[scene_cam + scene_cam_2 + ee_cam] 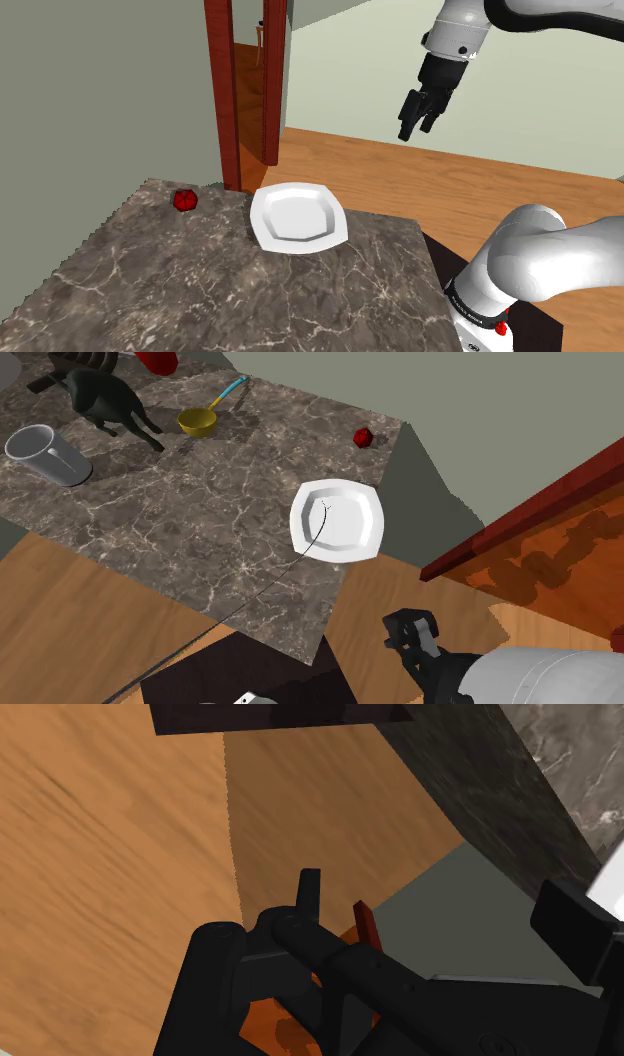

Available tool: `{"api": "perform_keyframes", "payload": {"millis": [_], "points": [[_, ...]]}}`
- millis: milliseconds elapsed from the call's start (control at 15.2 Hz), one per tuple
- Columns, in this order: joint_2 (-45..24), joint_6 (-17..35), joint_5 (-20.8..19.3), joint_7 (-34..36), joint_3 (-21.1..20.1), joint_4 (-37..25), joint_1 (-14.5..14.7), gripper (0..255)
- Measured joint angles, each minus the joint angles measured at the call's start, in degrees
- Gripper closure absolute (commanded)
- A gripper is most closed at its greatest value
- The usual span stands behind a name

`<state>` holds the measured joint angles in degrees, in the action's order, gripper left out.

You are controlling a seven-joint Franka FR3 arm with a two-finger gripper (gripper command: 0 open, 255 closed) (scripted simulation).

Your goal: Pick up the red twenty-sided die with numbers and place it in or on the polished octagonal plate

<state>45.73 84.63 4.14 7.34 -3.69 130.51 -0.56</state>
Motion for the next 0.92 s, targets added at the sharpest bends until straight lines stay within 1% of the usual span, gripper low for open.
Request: {"api": "perform_keyframes", "payload": {"millis": [132,330,528,924], "points": [[-0.7,0.5,0.3,0.5,-0.6,-0.2,0.1,0],[-3.7,2.0,1.8,3.3,-3.4,-1.7,0.8,0],[-7.7,4.3,3.5,6.9,-7.1,-3.7,1.6,0],[-17.1,8.4,4.7,13.4,-13.6,-9.3,2.3,0]]}}
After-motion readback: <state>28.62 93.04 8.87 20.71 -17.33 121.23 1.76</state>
